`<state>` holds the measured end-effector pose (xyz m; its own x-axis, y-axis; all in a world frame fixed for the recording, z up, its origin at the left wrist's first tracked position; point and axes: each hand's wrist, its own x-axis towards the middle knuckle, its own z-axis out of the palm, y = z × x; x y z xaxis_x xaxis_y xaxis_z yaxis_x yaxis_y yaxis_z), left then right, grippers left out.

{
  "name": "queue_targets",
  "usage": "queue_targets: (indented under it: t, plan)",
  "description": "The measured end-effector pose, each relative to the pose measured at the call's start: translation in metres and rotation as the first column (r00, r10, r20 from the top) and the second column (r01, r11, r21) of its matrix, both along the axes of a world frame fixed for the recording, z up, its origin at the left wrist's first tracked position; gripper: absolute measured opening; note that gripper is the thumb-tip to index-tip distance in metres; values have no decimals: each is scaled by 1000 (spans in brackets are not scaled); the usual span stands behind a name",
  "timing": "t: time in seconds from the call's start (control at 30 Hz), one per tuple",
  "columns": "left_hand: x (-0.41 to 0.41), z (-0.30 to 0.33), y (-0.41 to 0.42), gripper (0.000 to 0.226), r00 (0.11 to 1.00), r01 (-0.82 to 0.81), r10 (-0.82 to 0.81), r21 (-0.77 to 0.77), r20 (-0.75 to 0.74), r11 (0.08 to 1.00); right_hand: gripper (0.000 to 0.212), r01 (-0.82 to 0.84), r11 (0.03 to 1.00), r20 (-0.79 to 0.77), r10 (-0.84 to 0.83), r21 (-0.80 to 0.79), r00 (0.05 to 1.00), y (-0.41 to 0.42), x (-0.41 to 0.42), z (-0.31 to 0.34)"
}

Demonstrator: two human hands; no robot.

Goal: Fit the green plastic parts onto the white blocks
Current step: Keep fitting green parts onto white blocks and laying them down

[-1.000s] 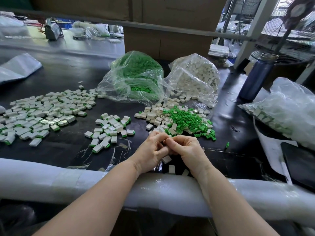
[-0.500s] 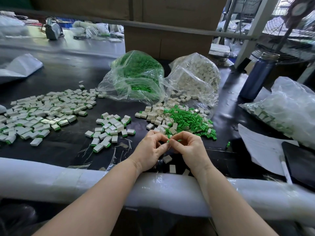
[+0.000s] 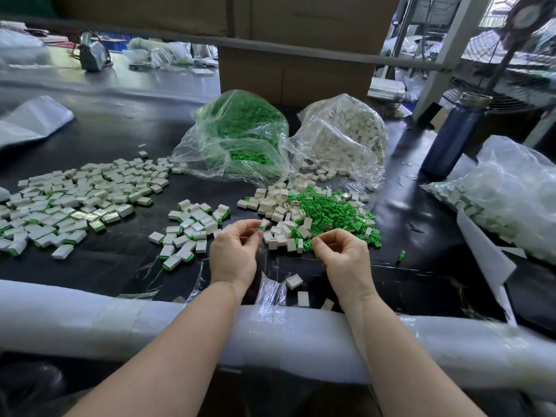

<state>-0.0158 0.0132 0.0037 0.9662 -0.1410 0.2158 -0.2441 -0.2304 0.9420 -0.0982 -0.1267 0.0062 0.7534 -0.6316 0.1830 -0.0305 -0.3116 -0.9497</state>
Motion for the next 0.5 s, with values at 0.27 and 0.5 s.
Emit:
queue_targets:
  t: [0.27, 0.5]
  plan:
    - [7, -2, 3, 34, 980, -199, 195, 206, 40, 958, 11, 120, 979, -144, -145, -166, 979, -5, 4, -6]
    - [4, 0, 0, 42, 993, -113, 120, 412, 9, 904, 11, 95, 955, -261, -172, -281, 950, -5, 4, -7]
